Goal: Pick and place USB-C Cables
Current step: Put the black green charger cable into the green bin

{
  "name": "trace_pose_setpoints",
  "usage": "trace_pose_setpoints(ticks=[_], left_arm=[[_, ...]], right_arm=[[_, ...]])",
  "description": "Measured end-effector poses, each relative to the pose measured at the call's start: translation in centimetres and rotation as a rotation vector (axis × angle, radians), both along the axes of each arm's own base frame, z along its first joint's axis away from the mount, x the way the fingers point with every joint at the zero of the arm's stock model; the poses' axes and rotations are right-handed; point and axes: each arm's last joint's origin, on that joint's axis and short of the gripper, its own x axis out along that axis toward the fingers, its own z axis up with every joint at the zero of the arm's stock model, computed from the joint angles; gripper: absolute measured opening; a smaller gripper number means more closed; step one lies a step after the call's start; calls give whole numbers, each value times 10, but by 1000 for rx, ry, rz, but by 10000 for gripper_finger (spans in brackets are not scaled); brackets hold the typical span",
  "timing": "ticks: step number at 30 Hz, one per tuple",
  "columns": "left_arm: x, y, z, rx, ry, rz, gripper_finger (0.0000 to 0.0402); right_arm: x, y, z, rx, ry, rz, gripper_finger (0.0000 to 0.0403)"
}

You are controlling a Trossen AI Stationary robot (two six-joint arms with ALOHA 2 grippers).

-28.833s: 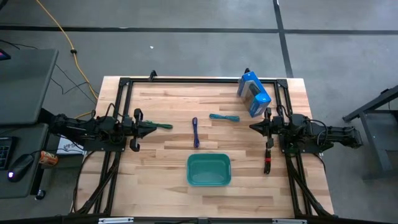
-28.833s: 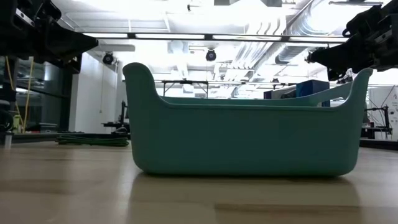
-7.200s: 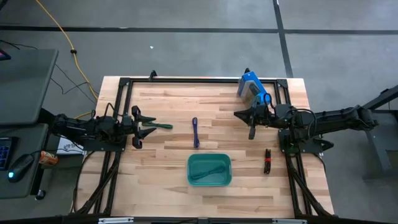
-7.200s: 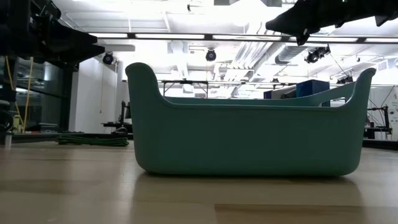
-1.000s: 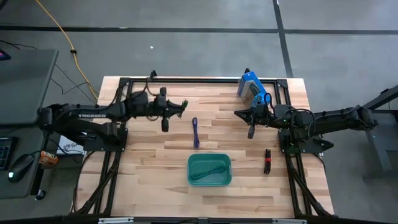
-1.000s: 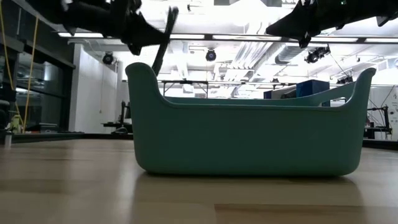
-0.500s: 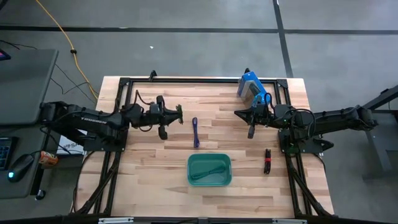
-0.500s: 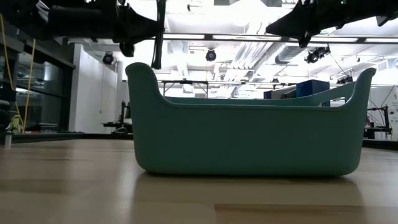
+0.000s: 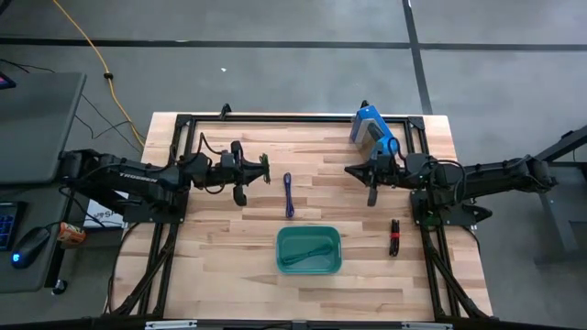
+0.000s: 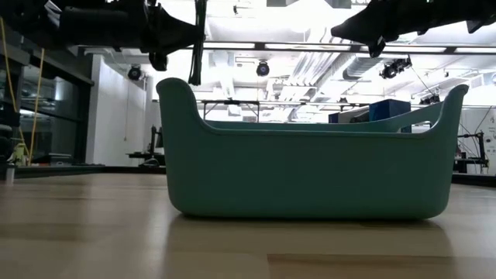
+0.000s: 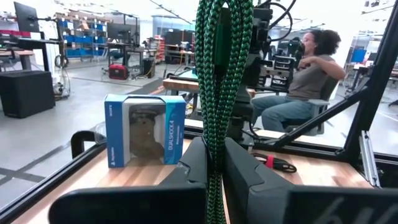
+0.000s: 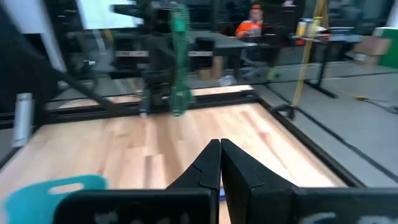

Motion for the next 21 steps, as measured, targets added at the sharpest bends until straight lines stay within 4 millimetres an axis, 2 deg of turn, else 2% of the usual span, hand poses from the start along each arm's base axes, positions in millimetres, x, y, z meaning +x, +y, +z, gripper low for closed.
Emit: trace_pose_setpoints(ticks=[5,15,21], left_arm=[[0,0,0,1,0,-15,0],[0,0,0,1,0,-15,0],[0,0,0,-17,-5,-17,0]], right_arm=[[0,1,0,10,-3,43,39],[0,2,0,33,-5,57,174],[4,2,-4,40,14,59,196]])
